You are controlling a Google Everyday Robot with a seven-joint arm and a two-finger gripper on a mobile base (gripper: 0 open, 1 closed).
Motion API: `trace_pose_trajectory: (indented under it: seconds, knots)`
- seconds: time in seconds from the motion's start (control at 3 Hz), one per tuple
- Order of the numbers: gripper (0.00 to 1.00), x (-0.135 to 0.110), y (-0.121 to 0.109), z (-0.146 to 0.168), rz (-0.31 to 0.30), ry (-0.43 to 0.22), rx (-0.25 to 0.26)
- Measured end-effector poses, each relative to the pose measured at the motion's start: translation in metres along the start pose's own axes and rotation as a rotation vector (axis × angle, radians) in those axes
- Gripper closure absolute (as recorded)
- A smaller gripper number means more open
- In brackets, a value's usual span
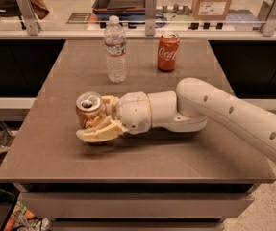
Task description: Knock orange can over
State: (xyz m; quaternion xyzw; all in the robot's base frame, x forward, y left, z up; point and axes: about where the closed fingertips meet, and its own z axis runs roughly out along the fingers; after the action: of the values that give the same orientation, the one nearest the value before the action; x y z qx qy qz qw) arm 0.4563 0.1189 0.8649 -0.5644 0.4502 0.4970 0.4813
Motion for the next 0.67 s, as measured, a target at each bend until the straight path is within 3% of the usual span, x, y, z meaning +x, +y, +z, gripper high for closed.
trace_pose_trajectory:
  seconds: [0.33,0.67]
  knots:
    - [1.00,0.000,0.000,0.000,0.000,0.001,0.000]
    - [1.00,-0.003,-0.002,-0.011,0.014,0.028,0.034]
